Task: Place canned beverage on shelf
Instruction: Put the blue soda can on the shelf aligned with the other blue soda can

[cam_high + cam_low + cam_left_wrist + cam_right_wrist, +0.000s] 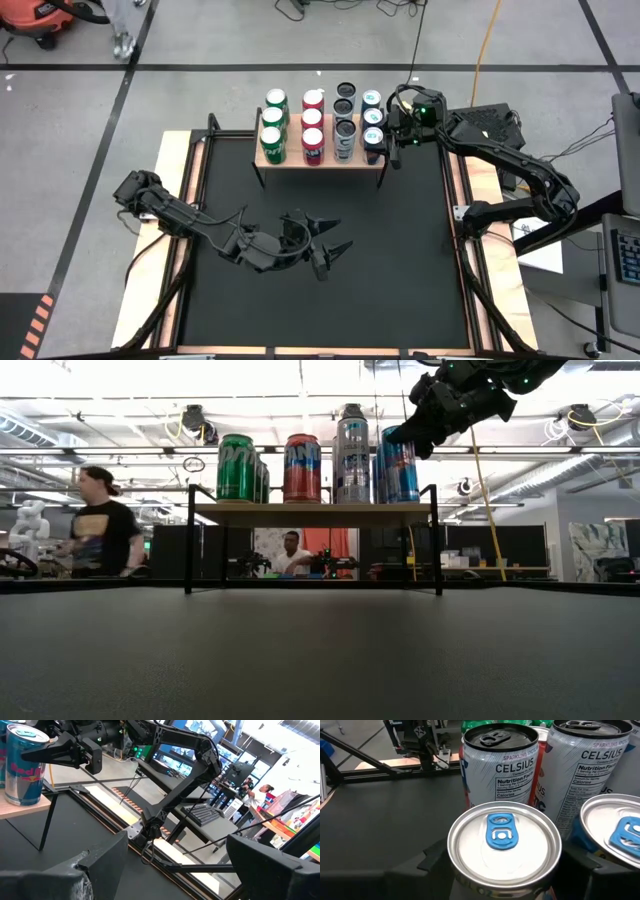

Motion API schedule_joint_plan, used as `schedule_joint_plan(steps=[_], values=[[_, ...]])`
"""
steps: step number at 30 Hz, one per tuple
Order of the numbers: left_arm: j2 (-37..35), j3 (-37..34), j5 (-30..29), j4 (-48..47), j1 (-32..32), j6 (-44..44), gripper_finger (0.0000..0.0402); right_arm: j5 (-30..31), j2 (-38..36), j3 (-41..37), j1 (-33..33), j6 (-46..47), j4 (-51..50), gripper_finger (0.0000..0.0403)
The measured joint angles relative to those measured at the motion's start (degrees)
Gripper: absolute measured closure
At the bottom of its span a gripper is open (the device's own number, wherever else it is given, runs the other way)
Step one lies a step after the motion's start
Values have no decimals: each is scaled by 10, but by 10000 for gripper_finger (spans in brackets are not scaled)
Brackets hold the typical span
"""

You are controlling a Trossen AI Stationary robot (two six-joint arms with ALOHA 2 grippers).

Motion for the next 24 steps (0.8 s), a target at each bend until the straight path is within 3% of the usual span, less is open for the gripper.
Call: schedule_joint_plan(steps=[6, 24], values=[[0, 0, 0, -1, 0, 0, 59, 0, 0, 0, 0, -7, -2, 142], [0, 0, 0, -2, 0, 0, 59, -12, -3, 0, 0, -10, 14, 142]])
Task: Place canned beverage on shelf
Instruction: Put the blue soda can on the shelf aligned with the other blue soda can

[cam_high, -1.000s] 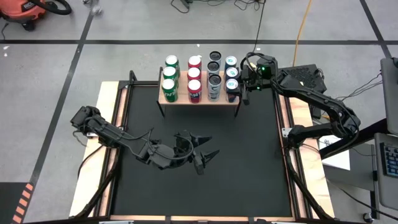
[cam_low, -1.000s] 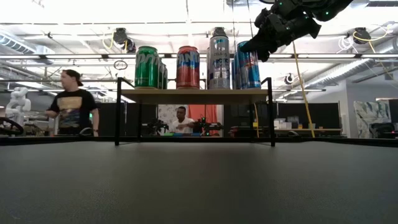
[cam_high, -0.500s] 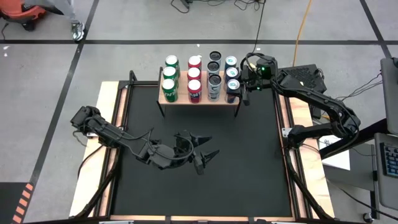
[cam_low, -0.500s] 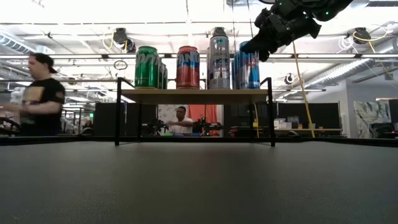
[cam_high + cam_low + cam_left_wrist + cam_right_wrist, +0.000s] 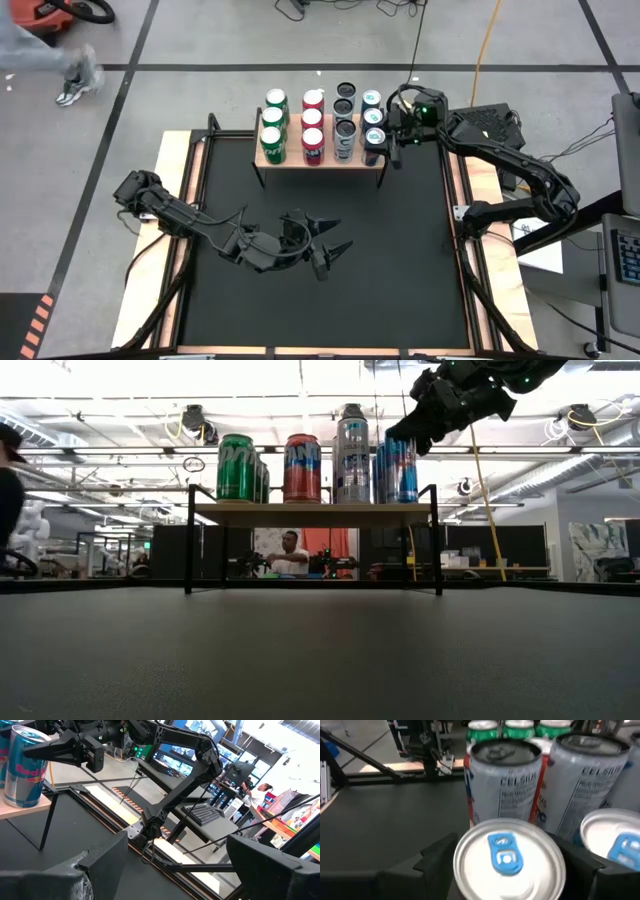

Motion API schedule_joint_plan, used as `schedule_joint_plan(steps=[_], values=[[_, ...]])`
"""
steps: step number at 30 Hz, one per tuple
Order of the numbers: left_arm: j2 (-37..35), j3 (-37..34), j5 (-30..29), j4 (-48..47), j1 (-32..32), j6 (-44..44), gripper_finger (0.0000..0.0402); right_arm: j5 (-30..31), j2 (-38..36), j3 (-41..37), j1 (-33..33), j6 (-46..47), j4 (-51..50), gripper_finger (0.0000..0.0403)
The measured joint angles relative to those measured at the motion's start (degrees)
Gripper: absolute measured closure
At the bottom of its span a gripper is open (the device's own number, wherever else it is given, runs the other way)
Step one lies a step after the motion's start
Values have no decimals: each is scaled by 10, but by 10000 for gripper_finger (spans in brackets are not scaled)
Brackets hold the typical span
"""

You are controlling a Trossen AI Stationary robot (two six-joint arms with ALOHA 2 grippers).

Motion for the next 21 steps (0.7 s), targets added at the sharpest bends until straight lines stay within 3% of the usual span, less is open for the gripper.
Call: schedule_joint_plan(steps=[12, 21], values=[[0, 0, 0, -8, 0, -2, 59, -2, -1, 25, 0, 7, 5, 142], [0, 0, 0, -9, 0, -1, 59, -2, -12, 94, 0, 39, -9, 142]])
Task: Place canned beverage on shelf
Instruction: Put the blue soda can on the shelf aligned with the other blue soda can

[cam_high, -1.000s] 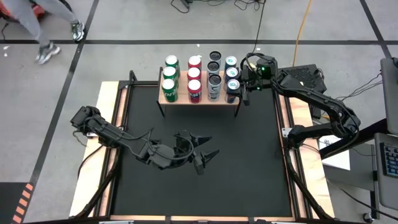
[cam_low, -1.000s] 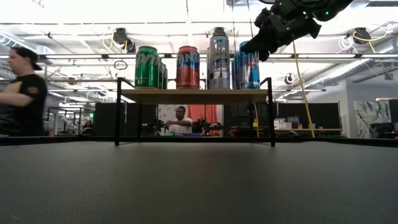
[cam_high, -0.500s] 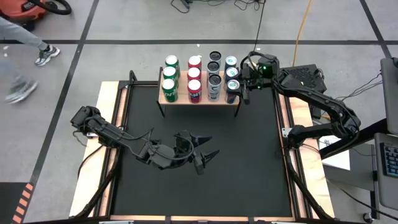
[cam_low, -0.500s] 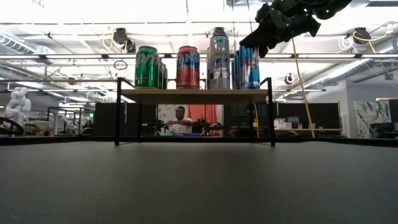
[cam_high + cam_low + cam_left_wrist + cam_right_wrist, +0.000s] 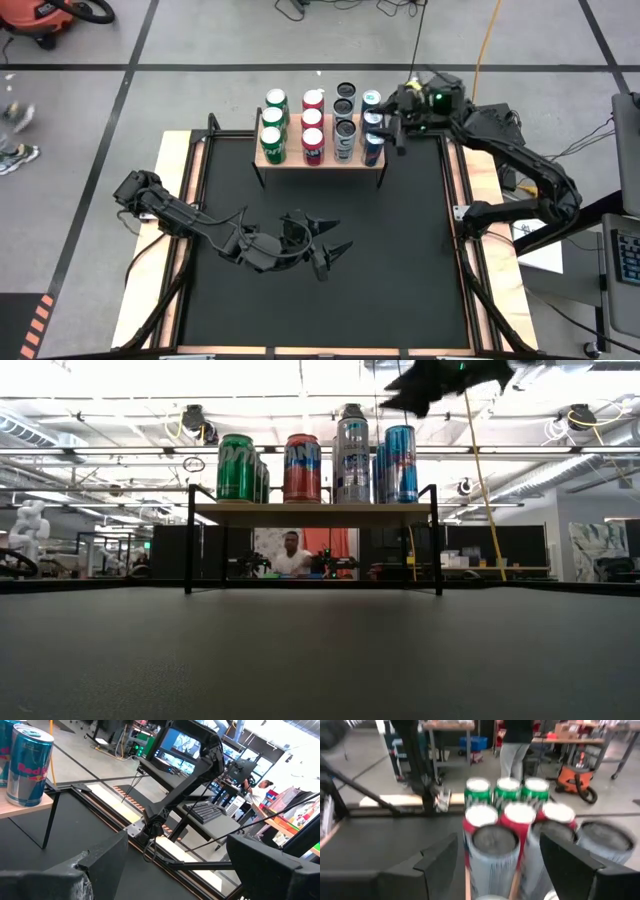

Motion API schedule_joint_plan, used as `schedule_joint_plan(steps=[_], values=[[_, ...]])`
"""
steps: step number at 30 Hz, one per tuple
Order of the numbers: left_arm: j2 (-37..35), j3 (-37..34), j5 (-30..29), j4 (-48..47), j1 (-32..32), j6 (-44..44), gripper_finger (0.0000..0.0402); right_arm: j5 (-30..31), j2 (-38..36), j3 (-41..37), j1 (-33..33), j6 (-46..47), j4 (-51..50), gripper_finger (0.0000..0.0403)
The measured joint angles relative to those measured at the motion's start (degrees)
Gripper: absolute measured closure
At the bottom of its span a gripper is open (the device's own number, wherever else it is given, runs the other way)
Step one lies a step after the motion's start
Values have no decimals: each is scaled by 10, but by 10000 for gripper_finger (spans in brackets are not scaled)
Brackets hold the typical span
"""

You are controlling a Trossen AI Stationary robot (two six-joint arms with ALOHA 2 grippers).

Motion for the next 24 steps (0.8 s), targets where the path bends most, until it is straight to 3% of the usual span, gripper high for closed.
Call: schedule_joint_plan(steps=[6, 14, 24], values=[[0, 0, 0, 0, 2, 8, 59, 0, -35, 100, 0, 44, -114, 142], [0, 0, 0, 0, 14, 93, 59, -1, -86, 217, 21, 61, -303, 142], [0, 0, -2, -4, 31, 98, 59, 0, -172, 239, 59, 118, -439, 143]])
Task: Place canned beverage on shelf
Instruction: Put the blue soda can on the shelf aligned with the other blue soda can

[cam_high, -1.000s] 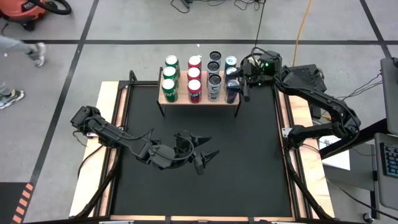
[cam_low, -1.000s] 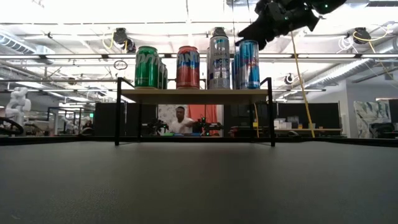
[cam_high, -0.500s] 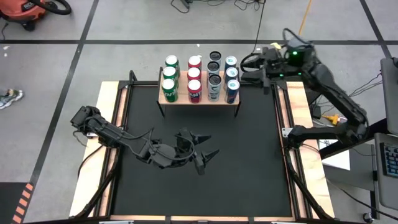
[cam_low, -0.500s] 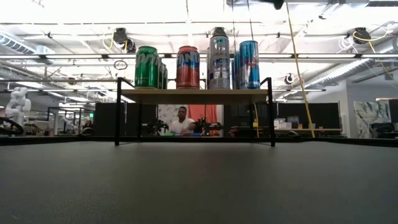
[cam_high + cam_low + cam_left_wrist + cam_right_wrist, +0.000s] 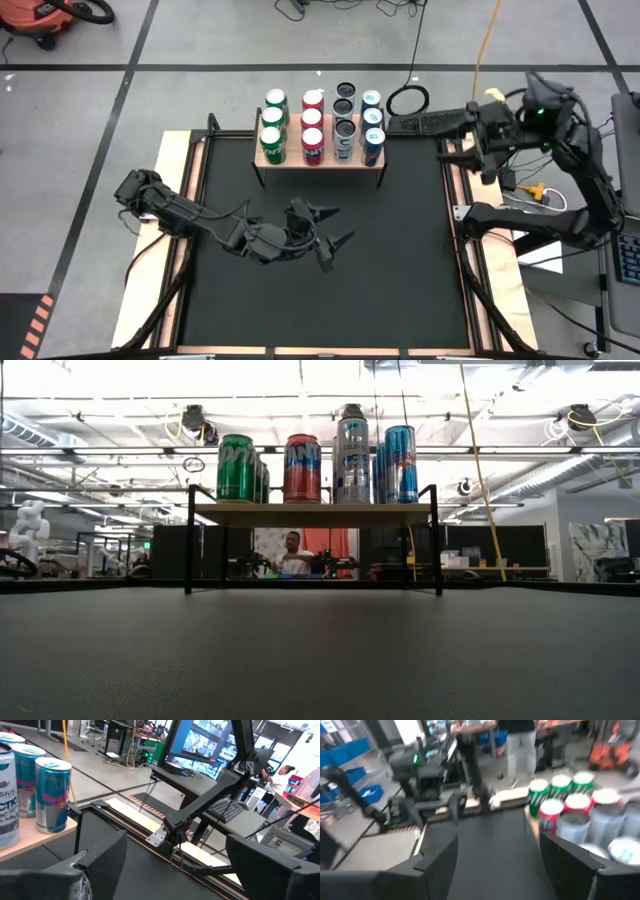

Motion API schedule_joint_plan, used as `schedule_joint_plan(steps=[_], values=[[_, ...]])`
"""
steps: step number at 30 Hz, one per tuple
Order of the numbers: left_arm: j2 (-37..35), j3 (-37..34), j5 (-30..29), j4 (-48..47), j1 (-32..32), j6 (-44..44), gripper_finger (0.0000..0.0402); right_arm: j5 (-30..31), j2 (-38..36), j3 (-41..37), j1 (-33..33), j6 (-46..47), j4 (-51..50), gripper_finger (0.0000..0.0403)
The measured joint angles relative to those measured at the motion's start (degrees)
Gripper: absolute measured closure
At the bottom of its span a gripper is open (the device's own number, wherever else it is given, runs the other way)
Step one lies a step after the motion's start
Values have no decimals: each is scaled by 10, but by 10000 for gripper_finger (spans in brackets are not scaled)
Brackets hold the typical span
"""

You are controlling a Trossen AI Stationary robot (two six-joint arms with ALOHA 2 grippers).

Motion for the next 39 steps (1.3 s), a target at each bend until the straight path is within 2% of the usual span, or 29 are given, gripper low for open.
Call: schedule_joint_plan(steps=[4, 8, 13, 17, 21, 25, 39], values=[[0, 0, 20, 0, 4, -5, 59, 0, -23, -73, 23, 2, -13, 159], [0, 0, 31, 0, -2, -21, 59, 4, -51, -191, 40, 28, 41, 189], [0, 0, 32, 0, -19, -21, 59, 8, -52, -339, 57, 68, 202, 243], [0, 0, 33, -5, -29, -32, 59, 83, -34, -414, 59, 30, 298, 298], [0, 0, 32, -22, -33, -51, 59, 171, -5, -440, 59, -30, 347, 351], [0, 0, 32, -25, -36, -51, 59, 182, 30, -440, 59, -39, 393, 393], [0, 0, 32, -29, -35, -51, 59, 195, 106, -440, 59, -38, 429, 402]])
